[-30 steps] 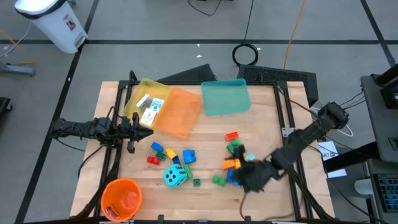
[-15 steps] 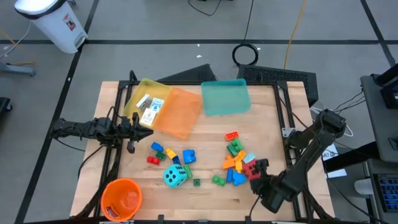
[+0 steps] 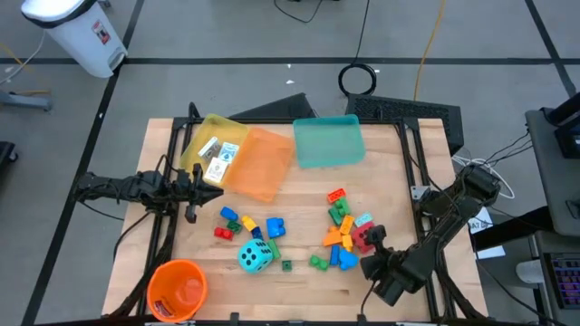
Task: Pick & Place Toys
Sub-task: Put the red dice into the orange bin
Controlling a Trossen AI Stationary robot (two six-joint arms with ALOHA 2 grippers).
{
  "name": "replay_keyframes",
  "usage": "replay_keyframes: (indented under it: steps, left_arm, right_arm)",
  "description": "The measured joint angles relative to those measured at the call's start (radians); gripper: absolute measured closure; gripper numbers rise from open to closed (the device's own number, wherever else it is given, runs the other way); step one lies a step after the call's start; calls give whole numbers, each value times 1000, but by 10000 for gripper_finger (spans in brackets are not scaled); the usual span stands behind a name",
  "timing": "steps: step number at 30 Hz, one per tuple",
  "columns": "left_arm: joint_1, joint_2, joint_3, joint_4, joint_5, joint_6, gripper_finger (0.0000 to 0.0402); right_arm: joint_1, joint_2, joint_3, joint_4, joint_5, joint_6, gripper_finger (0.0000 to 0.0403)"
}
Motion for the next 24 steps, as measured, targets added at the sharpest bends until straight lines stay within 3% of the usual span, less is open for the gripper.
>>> replay_keyframes:
  steps: [5,15,19,24]
  left_arm:
    - [0,0,0,0,0,0,360]
    - [0,0,0,0,0,0,360]
    - [0,0,0,0,0,0,360]
    - [0,0,0,0,0,0,360]
  right_arm:
    - [-1,-1,15,-90,13,-18,67]
    - [-7,-7,-131,-16,66,91,72]
    - [-5,-8,-183,30,82,115,108]
    - [-4,-8,-196,45,72,140,185]
